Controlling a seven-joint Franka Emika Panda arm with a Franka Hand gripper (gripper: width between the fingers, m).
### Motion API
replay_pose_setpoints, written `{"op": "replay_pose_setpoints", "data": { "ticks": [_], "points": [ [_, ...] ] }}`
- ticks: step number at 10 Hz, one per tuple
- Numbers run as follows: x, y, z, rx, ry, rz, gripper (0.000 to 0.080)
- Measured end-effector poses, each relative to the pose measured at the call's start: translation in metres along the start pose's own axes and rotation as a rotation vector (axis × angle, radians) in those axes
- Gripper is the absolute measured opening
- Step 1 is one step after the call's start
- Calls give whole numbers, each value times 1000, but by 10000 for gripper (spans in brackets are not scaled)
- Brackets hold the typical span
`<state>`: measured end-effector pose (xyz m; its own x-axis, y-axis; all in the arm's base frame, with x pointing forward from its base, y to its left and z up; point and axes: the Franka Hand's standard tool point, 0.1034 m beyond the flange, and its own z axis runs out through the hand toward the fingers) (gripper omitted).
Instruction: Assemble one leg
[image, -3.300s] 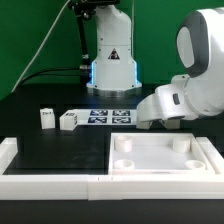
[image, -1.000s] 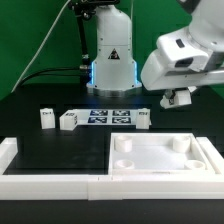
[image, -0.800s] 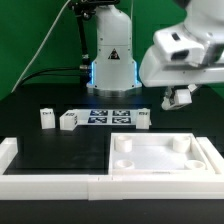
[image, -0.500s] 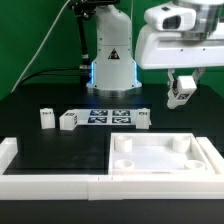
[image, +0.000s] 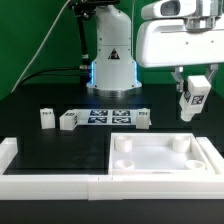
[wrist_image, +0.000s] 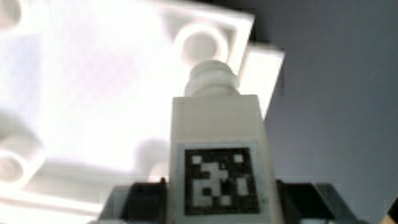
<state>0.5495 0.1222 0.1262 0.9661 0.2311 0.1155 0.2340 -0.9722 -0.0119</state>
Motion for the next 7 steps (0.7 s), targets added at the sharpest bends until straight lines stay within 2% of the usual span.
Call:
{"op": "replay_pose_setpoints", "data": {
  "ticks": [1, 4, 5, 6, 7],
  "points": [
    [4, 6, 3, 0, 6, -19, 290],
    [5, 2, 4, 1, 58, -25, 290],
    [11, 2, 3, 2, 122, -26, 290],
    [14, 2, 1, 2, 255, -29, 290],
    [5, 2, 5, 3, 259, -27, 290]
  ]
}}
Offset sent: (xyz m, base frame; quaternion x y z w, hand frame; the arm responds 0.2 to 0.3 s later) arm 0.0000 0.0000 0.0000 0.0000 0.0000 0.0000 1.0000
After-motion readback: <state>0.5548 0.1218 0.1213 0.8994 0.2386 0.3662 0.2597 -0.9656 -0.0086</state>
